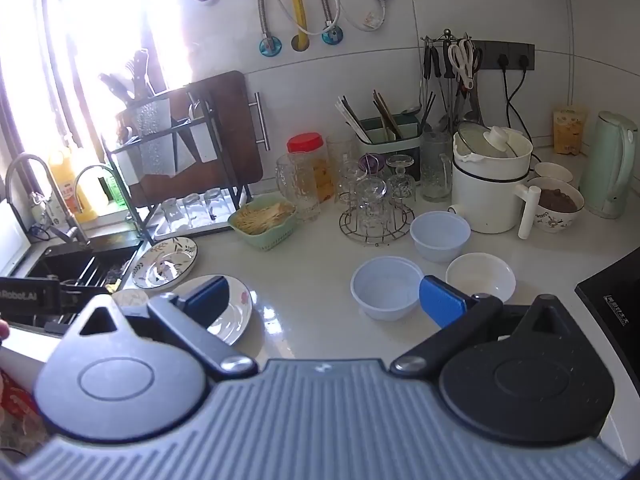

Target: Organize plates and bowls

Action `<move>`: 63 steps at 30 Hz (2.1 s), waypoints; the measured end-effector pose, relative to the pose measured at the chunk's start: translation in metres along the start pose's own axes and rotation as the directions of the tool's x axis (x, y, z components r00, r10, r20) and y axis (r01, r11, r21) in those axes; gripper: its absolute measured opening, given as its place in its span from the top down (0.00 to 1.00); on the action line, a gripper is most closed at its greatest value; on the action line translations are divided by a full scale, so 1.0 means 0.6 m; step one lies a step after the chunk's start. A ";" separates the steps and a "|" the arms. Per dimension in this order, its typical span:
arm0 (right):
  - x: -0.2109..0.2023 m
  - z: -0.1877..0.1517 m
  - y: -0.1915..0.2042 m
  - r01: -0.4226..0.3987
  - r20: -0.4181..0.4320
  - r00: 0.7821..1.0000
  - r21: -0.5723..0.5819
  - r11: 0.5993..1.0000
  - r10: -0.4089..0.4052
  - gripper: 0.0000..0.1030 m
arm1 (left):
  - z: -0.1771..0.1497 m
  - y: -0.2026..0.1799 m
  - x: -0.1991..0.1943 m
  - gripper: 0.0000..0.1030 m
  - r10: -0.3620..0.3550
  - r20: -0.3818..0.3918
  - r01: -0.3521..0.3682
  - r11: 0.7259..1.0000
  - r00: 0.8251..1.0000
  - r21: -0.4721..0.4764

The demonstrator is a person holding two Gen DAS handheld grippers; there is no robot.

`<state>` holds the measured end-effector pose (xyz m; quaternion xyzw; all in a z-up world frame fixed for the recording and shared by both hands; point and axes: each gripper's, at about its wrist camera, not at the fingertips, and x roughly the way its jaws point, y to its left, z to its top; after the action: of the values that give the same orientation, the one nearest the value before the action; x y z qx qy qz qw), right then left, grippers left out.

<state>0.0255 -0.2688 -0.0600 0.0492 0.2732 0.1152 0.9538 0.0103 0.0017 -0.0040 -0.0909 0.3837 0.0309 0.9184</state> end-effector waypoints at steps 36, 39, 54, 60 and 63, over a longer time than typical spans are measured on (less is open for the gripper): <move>0.014 -0.006 0.003 0.001 -0.020 1.000 0.019 1.000 -0.001 0.00 | 0.011 0.003 0.010 0.01 0.015 0.004 -0.015 1.000 1.000 -0.010; 0.016 -0.004 0.002 -0.004 -0.024 1.000 0.025 1.000 0.004 0.00 | 0.008 0.005 0.010 0.01 0.011 0.001 -0.011 1.000 1.000 -0.010; 0.016 -0.001 0.001 -0.006 -0.020 1.000 0.023 1.000 0.007 0.00 | 0.004 0.013 -0.005 0.01 0.027 0.012 -0.027 1.000 1.000 -0.012; 0.015 -0.002 0.000 -0.014 -0.021 1.000 0.024 1.000 0.014 0.00 | 0.000 0.010 -0.012 0.01 0.030 0.016 -0.030 1.000 0.999 -0.010; 0.015 -0.002 0.000 -0.013 -0.021 1.000 0.025 1.000 0.013 0.00 | 0.000 0.008 -0.012 0.01 0.024 0.010 -0.024 1.000 1.000 -0.008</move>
<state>0.0322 -0.2663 -0.0657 0.0614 0.2843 0.1185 0.9494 0.0043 0.0067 0.0005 -0.0896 0.3800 0.0437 0.9196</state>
